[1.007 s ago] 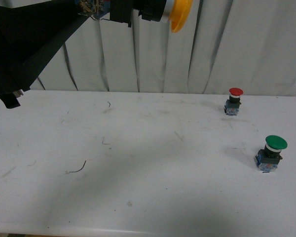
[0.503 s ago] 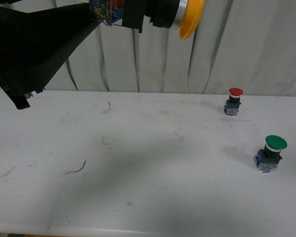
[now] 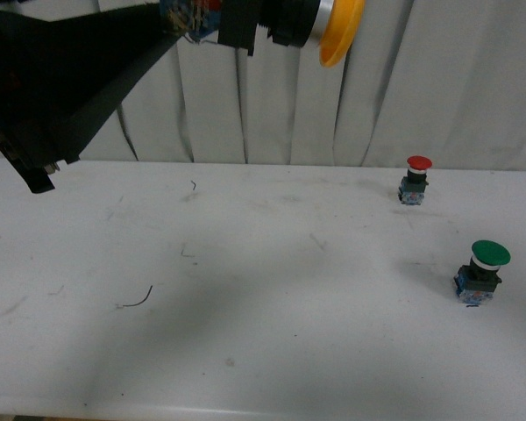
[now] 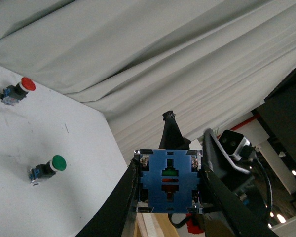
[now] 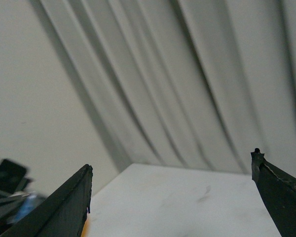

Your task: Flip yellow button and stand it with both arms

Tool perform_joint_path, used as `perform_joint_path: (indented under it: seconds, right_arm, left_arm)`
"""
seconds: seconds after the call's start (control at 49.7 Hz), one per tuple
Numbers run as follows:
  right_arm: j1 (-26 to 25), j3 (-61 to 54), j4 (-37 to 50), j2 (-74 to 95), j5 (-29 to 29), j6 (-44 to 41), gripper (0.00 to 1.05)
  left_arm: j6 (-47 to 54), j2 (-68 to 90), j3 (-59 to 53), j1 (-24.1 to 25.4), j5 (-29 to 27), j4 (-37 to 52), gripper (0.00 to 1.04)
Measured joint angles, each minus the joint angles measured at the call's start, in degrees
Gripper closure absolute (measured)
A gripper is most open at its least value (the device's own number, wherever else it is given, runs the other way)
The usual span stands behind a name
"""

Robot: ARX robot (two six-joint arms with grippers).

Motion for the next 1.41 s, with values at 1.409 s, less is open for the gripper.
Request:
perform_joint_path:
  seconds: [1.409]
  right_arm:
    - [15.6, 3.7, -0.4, 9.2, -1.7, 55.6, 0.07]
  left_arm:
    - [0.1, 0.4, 0.0, 0.8, 0.4, -0.7, 0.75]
